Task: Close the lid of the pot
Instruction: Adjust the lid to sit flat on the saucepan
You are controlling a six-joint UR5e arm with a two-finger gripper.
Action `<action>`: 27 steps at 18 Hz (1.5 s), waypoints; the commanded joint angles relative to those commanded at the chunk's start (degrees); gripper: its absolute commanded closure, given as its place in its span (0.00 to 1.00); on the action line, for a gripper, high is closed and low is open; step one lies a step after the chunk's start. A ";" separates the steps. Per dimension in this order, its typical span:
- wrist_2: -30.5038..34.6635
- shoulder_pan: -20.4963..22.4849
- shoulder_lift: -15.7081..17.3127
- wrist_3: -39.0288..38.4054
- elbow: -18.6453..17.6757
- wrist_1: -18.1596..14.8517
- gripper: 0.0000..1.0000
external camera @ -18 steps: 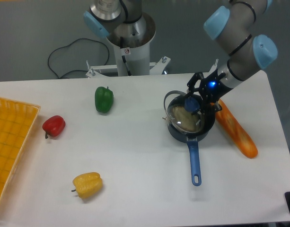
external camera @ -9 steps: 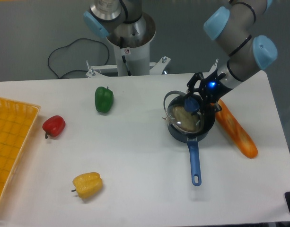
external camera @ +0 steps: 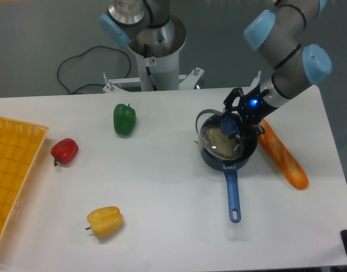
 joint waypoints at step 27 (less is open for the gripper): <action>-0.09 -0.17 -0.62 -4.21 1.58 -0.44 0.01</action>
